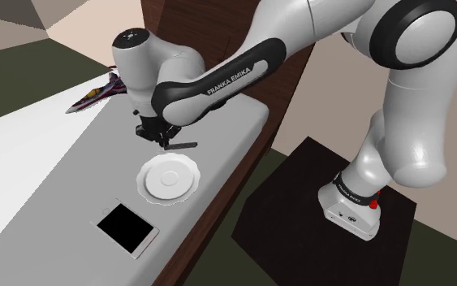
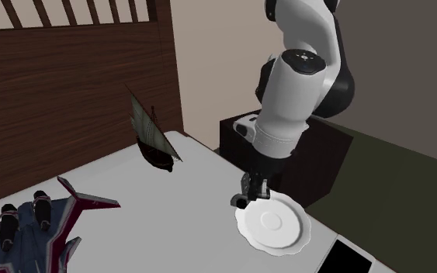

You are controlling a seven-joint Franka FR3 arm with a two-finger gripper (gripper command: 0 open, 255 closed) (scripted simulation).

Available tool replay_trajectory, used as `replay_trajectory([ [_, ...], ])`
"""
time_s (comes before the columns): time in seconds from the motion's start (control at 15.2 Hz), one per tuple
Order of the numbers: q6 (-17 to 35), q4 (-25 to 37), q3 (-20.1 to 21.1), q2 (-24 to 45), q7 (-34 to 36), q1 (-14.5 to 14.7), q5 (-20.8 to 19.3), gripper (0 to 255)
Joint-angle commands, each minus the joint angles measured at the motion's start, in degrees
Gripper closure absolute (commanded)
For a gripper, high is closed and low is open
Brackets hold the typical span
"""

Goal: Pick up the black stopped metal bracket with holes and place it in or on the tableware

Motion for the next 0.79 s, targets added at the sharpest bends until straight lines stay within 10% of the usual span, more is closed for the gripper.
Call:
replay_trajectory([
  [0.0, -0.03, -0.12, 0.54, 0.26, 2.37, 1.67, -0.26, 255],
  [0.13, -0.17, 0.35, 0.54, 0.59, 2.34, 1.75, -0.29, 255],
  [0.2, -0.17, 0.35, 0.55, 0.59, 2.34, 1.74, -0.29, 0],
  [0.33, -7.86, 9.38, -3.63, 7.55, 9.41, 8.18, -10.18, 0],
  [0.73, -5.73, 8.84, -4.82, 9.67, 10.35, 8.43, -11.6, 0],
])
